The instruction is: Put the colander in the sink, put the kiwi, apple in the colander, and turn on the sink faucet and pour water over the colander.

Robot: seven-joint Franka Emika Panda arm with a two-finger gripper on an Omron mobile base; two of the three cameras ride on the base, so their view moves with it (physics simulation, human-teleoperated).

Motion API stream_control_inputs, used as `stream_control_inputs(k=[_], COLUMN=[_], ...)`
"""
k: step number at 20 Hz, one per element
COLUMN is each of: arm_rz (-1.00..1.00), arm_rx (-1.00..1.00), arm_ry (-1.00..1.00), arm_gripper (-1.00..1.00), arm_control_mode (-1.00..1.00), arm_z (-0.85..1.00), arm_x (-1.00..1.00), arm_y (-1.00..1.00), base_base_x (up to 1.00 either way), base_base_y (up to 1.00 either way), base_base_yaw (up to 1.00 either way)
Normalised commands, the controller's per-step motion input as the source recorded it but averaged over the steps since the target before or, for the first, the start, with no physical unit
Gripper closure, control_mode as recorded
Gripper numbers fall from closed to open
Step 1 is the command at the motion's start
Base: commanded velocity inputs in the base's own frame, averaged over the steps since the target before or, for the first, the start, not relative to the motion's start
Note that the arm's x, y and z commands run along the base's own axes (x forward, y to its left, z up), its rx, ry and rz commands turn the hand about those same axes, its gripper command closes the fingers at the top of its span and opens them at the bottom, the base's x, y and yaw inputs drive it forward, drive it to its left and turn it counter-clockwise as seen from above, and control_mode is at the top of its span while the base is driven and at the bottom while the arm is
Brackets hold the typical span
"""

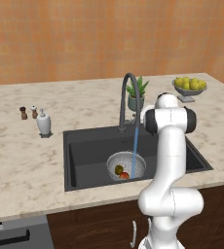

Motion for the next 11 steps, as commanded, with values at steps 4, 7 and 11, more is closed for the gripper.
stream_control_inputs(k=[4,7,11], arm_rz=[0.00,0.00,0.00], arm_rx=[0.00,0.00,0.00], arm_ry=[0.00,0.00,0.02], arm_gripper=[1.00,1.00,1.00], arm_control_mode=[-1.00,-1.00,-1.00], arm_z=[-0.20,-0.09,-0.06], arm_x=[0.00,-0.01,-0.05], arm_y=[-0.62,-0.49,-0.24], base_base_x=[0.00,0.00,0.00], base_base_y=[0.00,0.00,0.00], base_base_yaw=[0.00,0.00,0.00])
